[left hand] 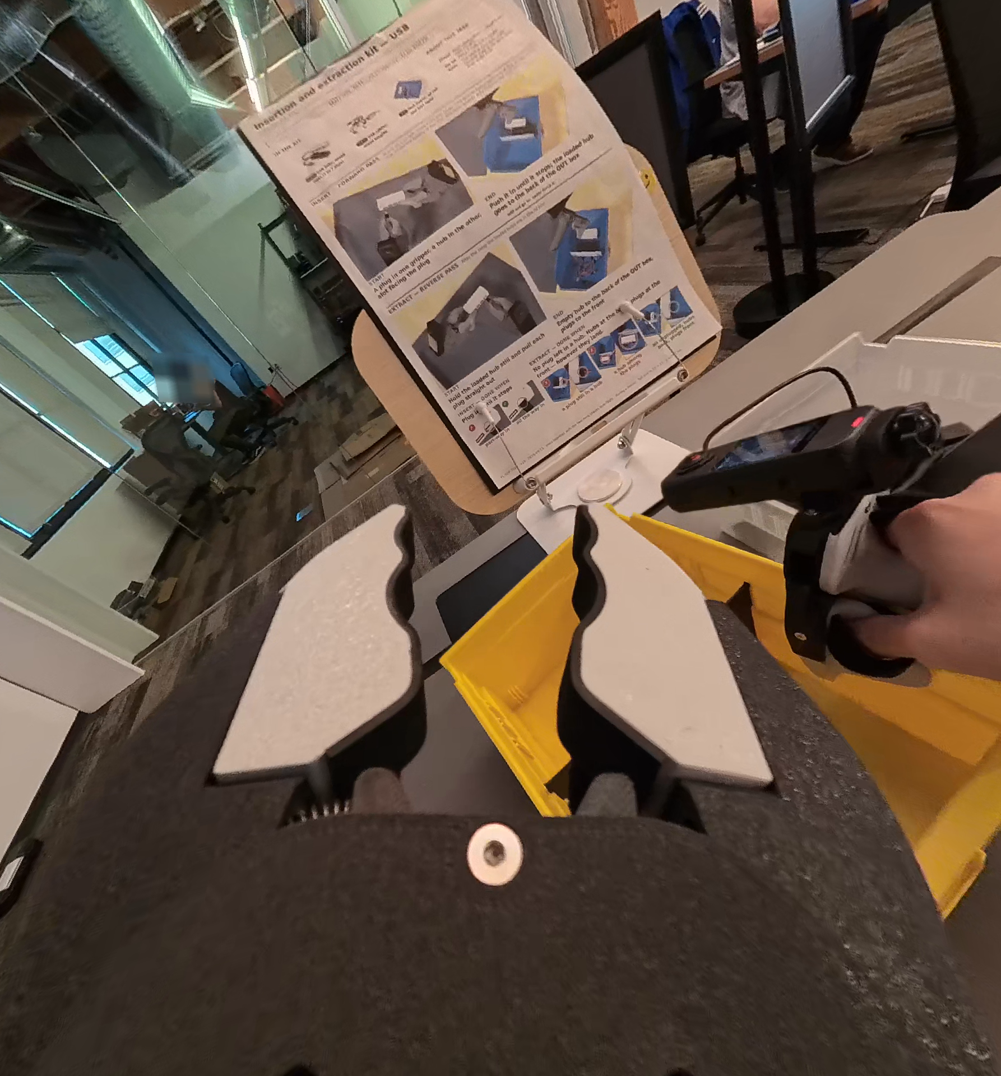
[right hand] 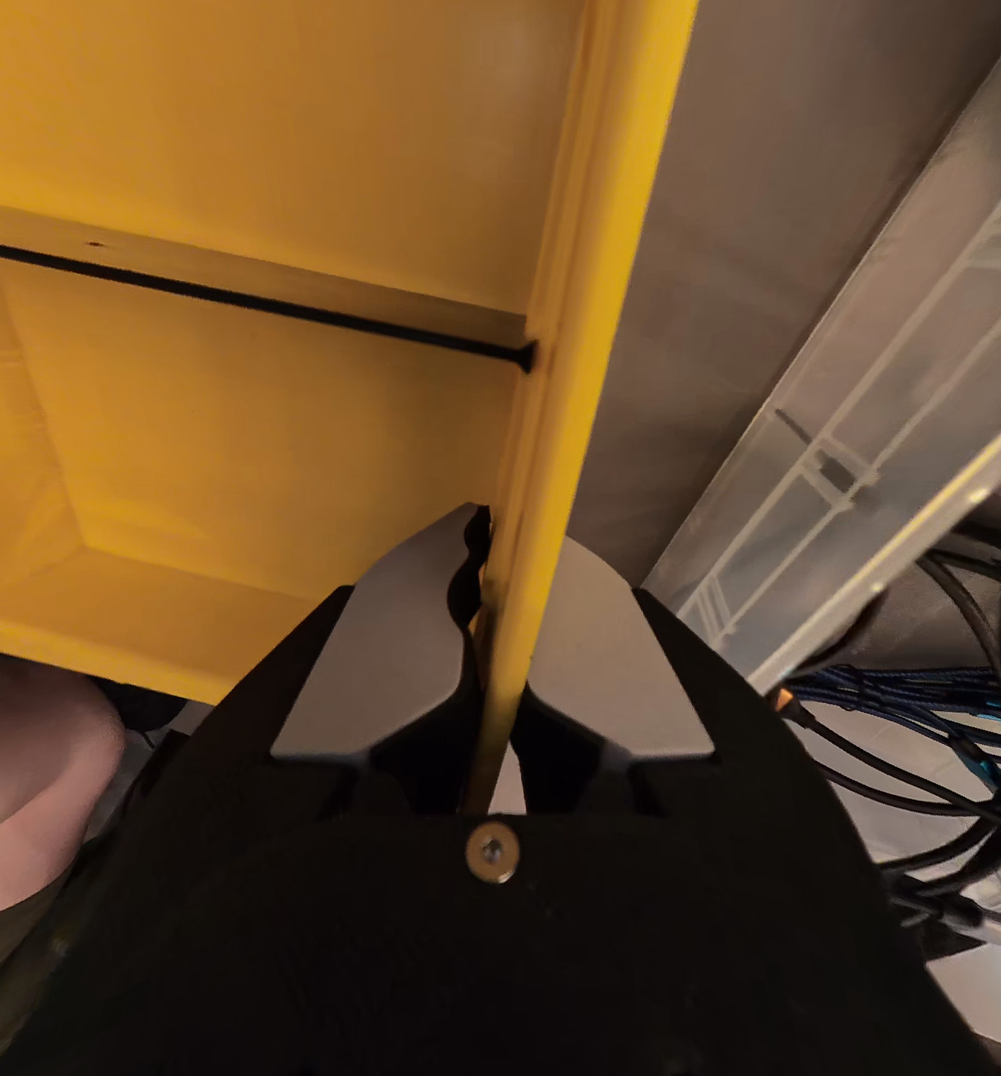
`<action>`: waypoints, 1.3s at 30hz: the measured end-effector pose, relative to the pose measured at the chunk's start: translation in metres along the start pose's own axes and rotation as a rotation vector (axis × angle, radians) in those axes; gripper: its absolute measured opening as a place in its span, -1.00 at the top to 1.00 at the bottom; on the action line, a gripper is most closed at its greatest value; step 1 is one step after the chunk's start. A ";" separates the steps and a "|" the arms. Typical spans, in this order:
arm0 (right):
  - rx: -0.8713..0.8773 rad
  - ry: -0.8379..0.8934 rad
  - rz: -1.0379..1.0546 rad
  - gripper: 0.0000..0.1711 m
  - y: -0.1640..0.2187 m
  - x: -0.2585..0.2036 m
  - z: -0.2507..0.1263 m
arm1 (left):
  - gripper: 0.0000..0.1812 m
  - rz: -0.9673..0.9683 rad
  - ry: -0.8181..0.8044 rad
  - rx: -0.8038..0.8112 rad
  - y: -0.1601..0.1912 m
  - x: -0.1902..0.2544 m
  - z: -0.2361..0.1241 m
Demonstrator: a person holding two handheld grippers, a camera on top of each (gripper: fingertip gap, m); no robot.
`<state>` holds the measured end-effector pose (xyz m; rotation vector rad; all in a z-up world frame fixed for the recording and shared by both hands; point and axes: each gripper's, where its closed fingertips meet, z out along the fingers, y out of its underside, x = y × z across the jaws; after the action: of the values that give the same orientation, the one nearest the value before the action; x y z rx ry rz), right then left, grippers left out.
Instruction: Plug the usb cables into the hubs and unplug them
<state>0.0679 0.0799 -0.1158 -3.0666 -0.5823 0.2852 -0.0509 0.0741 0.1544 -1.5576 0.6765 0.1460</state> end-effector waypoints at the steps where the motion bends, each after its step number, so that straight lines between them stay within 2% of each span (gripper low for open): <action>1: 0.005 -0.007 -0.001 0.96 -0.001 0.000 -0.004 | 0.43 -0.002 -0.002 0.005 -0.001 -0.001 -0.002; 6: 0.047 -0.035 0.001 0.96 -0.013 0.004 -0.043 | 0.41 -0.010 0.005 0.033 -0.012 0.002 -0.023; 11: 0.134 -0.059 0.045 0.95 -0.017 0.028 -0.111 | 0.43 -0.020 -0.005 0.120 -0.031 0.006 -0.049; 16: 0.211 -0.047 0.142 0.95 0.010 0.103 -0.178 | 0.41 -0.007 -0.014 0.138 -0.036 0.011 -0.056; 22: 0.284 -0.027 0.332 0.95 0.089 0.228 -0.226 | 0.41 0.028 -0.005 0.102 -0.034 0.022 -0.046; 26: 0.264 0.054 0.450 0.96 0.155 0.316 -0.223 | 0.39 0.067 0.018 0.081 -0.035 0.036 -0.042; 31: 0.215 0.074 0.536 0.96 0.214 0.396 -0.183 | 0.39 0.114 0.052 0.035 -0.031 0.053 -0.031; 35: 0.182 0.052 0.529 0.96 0.229 0.435 -0.135 | 0.39 0.149 0.045 0.006 -0.027 0.060 -0.019; 39: 0.149 -0.012 0.490 0.96 0.226 0.448 -0.094 | 0.39 0.150 0.032 -0.047 -0.017 0.061 -0.005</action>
<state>0.5765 0.0357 -0.1114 -3.0123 0.1947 0.3296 0.0055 0.0488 0.1404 -1.5562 0.8202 0.2511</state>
